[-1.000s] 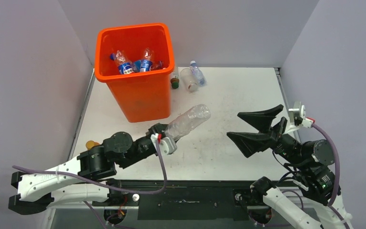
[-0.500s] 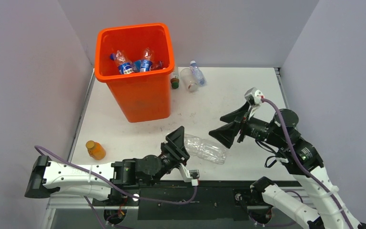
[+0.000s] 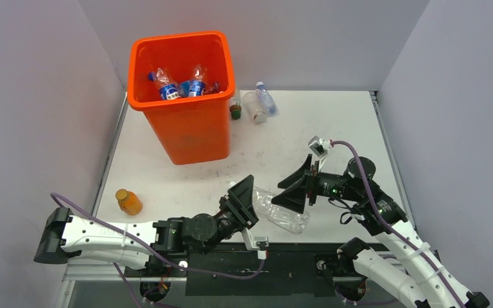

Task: Put the plastic bottles in the bin
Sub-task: Pick up the plastic bottle from the corner of the board.

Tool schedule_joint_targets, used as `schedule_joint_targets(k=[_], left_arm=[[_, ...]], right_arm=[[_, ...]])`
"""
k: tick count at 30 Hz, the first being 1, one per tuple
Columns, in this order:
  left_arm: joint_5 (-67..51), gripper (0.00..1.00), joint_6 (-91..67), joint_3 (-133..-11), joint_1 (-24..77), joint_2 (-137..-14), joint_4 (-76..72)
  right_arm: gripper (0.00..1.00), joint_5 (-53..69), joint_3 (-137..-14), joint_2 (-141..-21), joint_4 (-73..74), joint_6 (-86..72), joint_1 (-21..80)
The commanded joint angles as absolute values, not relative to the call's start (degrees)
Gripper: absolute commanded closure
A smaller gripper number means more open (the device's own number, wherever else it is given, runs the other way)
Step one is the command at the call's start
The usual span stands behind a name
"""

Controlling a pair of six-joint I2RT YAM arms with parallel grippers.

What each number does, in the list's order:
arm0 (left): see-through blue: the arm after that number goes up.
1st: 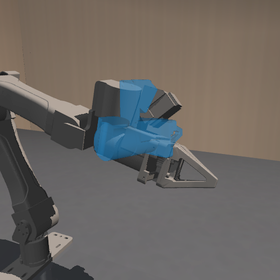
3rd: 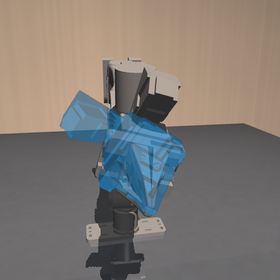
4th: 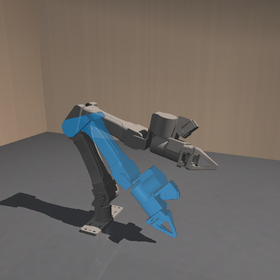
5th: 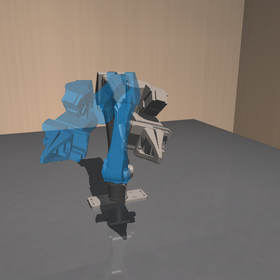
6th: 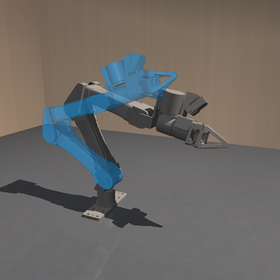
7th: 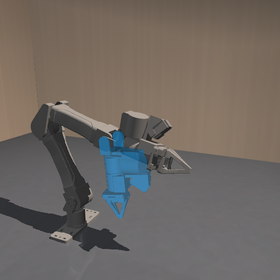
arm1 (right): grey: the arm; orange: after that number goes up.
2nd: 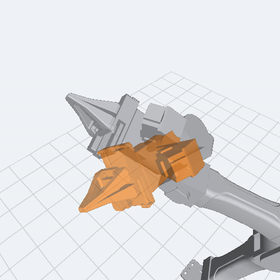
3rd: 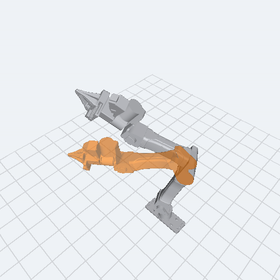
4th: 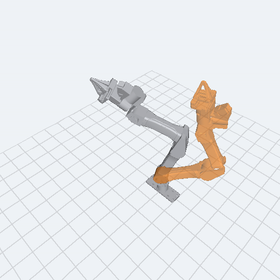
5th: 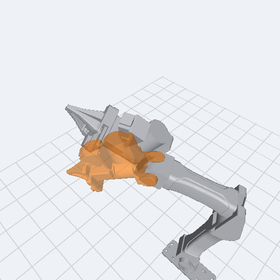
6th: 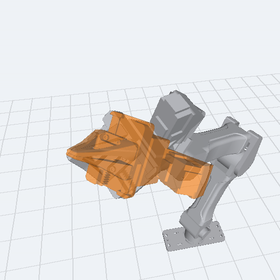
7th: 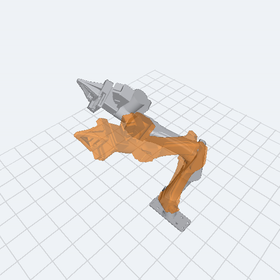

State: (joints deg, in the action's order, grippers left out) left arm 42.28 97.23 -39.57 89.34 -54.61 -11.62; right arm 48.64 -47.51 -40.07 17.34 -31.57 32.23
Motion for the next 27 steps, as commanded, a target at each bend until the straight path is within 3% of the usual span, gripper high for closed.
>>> schedule_joint_targets(k=[1, 6, 12, 14, 19, 24, 25, 27], left_arm=[[42.6, 1.0, 99.7, -37.1, 89.5, -53.7, -26.4], [39.9, 1.0, 104.3, -33.4, 87.2, -56.7, -41.7], [34.2, 1.0, 106.4, -32.3, 81.2, -59.5, -51.1], [33.6, 1.0, 106.8, -32.3, 80.8, -60.4, -52.2], [33.7, 1.0, 107.2, -32.8, 80.8, -62.3, -52.8], [34.4, 0.72, 106.6, -33.8, 81.0, -63.0, -52.3], [34.8, 0.64, 106.2, -34.1, 81.1, -63.2, -52.4], [36.5, 0.34, 104.4, -34.8, 81.8, -63.2, -51.7]], right_arm=[[0.1, 56.9, -38.0, -37.4, 0.2, -47.9, 32.4], [0.1, 57.3, -32.3, -34.6, -16.7, -61.4, 32.5], [0.02, 59.2, -31.8, -35.1, -14.7, -63.7, 32.7], [0.14, 59.6, -31.8, -35.1, -14.3, -63.7, 32.7], [0.56, 59.4, -29.7, -35.8, -18.4, -66.4, 33.0], [0.94, 58.6, -29.9, -35.8, -18.6, -65.2, 33.0], [0.95, 58.2, -30.3, -35.4, -18.5, -64.9, 33.0], [0.95, 57.4, -31.8, -34.7, -17.4, -63.4, 33.0]])
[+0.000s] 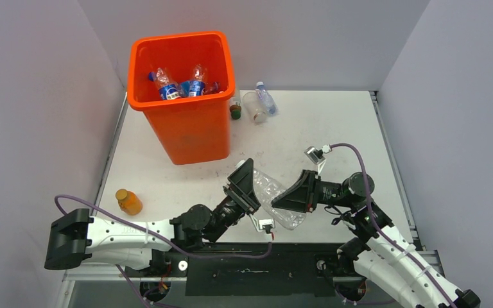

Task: Put the plastic bottles in the bin
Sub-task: Pick up the plastic bottle from the corner of the board, then place the plastic bottle in the trash bin.

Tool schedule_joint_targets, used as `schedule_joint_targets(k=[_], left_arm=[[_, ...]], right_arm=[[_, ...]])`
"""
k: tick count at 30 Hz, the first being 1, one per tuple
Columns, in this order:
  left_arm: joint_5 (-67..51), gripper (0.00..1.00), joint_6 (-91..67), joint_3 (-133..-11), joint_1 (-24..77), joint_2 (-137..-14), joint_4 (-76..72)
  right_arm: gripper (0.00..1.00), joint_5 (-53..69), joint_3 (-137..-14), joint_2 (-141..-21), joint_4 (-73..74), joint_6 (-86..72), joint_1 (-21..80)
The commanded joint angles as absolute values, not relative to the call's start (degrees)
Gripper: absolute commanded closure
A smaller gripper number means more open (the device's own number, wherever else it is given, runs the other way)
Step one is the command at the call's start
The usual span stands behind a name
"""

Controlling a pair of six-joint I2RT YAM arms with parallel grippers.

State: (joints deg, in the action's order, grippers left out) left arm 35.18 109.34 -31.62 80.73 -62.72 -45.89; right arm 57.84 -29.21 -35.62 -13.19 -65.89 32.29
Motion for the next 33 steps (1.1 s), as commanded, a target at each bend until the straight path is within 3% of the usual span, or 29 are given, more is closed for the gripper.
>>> schedule_joint_targets(k=[1, 6, 9, 13, 15, 19, 27, 30, 33], left_arm=[[37.5, 0.05, 101.9, -35.4, 82.2, -63.0, -51.0], [44.3, 0.04, 90.9, -35.8, 85.4, -60.8, -46.4], [47.4, 0.04, 82.1, -35.6, 87.2, -59.4, -41.6], [47.1, 0.04, 62.3, -38.7, 88.5, -57.9, -23.3], [43.0, 0.04, 47.3, -45.2, 89.0, -58.9, -7.7], [36.8, 0.04, 22.4, -57.0, 90.0, -59.8, 4.0], [18.5, 0.04, 5.3, -51.7, 87.1, -47.9, -20.4], [16.6, 0.04, -1.5, -55.6, 81.9, -48.7, -19.4], [4.5, 0.04, -12.3, -60.9, 70.5, -52.5, -15.5]], right_arm=[[0.95, 56.9, -33.4, -34.3, -14.5, -61.5, 33.0], [0.95, 45.7, -47.4, -32.0, 5.8, -43.0, 33.0], [0.95, 36.0, -51.4, -29.6, 10.1, -36.9, 33.0], [0.95, 25.5, -51.2, -25.4, 10.3, -32.3, 32.9], [0.95, 20.8, -49.2, -23.2, 9.5, -31.5, 33.0], [0.95, 11.8, -42.3, -19.3, 7.5, -30.5, 33.0], [0.95, 14.7, -35.4, -16.6, 3.7, -27.4, 33.0], [0.95, 16.0, -34.1, -14.8, 0.7, -25.5, 33.0], [0.95, 18.6, -33.6, -15.5, -3.1, -24.5, 33.0]])
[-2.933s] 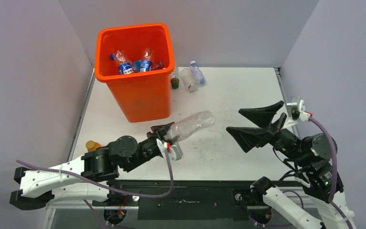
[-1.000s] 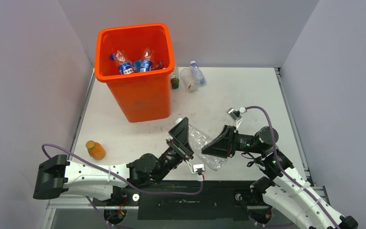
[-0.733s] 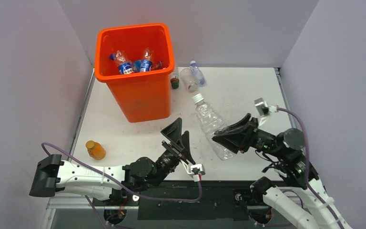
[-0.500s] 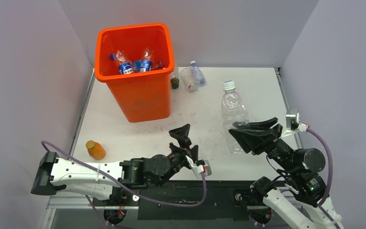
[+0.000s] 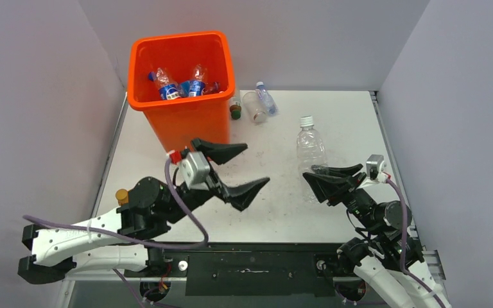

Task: Put the plastic bottles in the bin
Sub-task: Place the plastic bottle in the trash bin.

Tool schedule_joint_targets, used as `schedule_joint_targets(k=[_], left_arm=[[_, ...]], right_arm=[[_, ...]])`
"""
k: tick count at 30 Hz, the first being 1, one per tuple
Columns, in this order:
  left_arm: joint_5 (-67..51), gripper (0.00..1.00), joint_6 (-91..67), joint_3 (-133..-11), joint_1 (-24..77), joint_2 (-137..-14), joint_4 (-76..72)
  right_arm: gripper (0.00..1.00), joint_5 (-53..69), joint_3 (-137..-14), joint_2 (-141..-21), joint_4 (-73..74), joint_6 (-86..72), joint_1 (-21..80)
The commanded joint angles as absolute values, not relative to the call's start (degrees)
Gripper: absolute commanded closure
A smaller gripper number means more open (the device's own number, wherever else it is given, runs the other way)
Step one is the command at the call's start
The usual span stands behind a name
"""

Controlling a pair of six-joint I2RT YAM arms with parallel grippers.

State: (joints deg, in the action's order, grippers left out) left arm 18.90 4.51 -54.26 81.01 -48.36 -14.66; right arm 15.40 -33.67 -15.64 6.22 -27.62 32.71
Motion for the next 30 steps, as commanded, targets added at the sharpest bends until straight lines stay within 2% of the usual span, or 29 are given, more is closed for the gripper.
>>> schedule_joint_targets(k=[1, 5, 13, 24, 26, 30], left_arm=[[0.2, 0.04, -17.0, -62.5, 66.2, -54.1, -14.9], [-10.7, 0.04, -30.1, -66.9, 56.3, -60.8, -16.4], [-12.6, 0.04, -29.5, -72.0, 55.8, -66.5, -15.3], [-12.1, 0.04, -31.3, -71.2, 55.8, -68.0, -21.0], [-12.4, 0.01, -32.3, -71.1, 55.9, -68.5, -22.2], [-15.3, 0.21, -33.0, -72.2, 56.1, -69.4, -22.3]], right_arm=[[0.95, 19.8, -33.6, -16.3, -3.8, -24.5, 33.0], [0.95, 24.4, -32.5, -17.6, -8.1, -25.8, 33.0], [0.95, 29.3, -30.8, -17.3, -12.0, -28.3, 33.0], [0.95, 35.8, -26.0, -16.0, -21.9, -32.7, 32.9], [0.95, 36.3, -25.2, -16.1, -23.0, -33.1, 32.9], [0.95, 35.7, -24.3, -15.6, -23.8, -32.9, 33.0]])
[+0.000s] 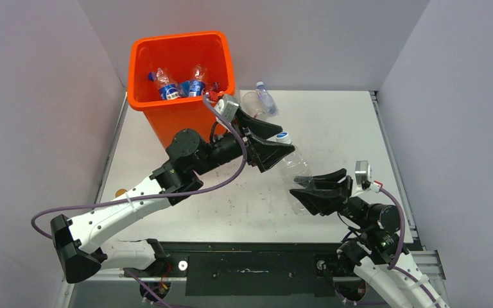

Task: Put the plastic bottles in the bin
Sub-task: Place the plastic bottle in the trash bin.

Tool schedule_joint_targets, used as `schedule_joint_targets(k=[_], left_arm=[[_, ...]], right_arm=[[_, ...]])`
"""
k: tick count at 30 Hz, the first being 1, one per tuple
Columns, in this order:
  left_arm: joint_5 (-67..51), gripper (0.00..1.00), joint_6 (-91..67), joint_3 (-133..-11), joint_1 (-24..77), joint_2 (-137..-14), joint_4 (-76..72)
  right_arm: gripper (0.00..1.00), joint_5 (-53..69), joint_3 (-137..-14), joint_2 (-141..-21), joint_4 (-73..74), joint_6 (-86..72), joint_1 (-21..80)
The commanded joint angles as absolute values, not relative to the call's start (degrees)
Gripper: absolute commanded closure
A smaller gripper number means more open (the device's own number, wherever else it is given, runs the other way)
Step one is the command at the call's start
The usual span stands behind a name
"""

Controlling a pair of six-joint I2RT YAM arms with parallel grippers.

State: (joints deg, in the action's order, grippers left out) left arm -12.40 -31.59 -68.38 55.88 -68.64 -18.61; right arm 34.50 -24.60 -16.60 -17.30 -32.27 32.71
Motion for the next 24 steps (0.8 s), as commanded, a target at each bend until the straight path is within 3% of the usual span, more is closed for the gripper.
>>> schedule_joint_targets(k=[1, 9, 12, 16, 19, 21, 24], left_arm=[[-15.4, 0.26, -33.0, -72.3, 56.1, -69.5, -22.0], [-16.6, 0.69, -32.8, -72.8, 57.2, -69.9, -23.2], [-17.5, 0.72, -32.7, -74.2, 57.8, -70.9, -22.4], [-17.3, 0.52, -32.0, -75.6, 59.0, -71.8, -21.1], [-17.0, 0.46, -30.9, -76.1, 59.9, -72.1, -20.6], [-16.9, 0.51, -30.1, -76.3, 60.4, -72.3, -20.2], [-17.5, 0.71, -29.6, -76.6, 61.0, -72.7, -19.8]], right_arm=[[0.95, 35.4, -24.1, -15.3, -24.0, -32.8, 33.0], [0.95, 34.3, -22.4, -16.1, -25.4, -32.9, 33.0], [0.95, 34.4, -22.2, -16.1, -25.5, -32.9, 33.0], [0.95, 34.7, -22.2, -16.1, -25.2, -32.7, 33.0], [0.95, 34.6, -22.2, -15.8, -24.9, -32.5, 33.0], [0.95, 34.5, -21.9, -15.9, -25.0, -32.7, 33.0], [0.95, 34.4, -22.0, -15.9, -25.0, -32.8, 33.0]])
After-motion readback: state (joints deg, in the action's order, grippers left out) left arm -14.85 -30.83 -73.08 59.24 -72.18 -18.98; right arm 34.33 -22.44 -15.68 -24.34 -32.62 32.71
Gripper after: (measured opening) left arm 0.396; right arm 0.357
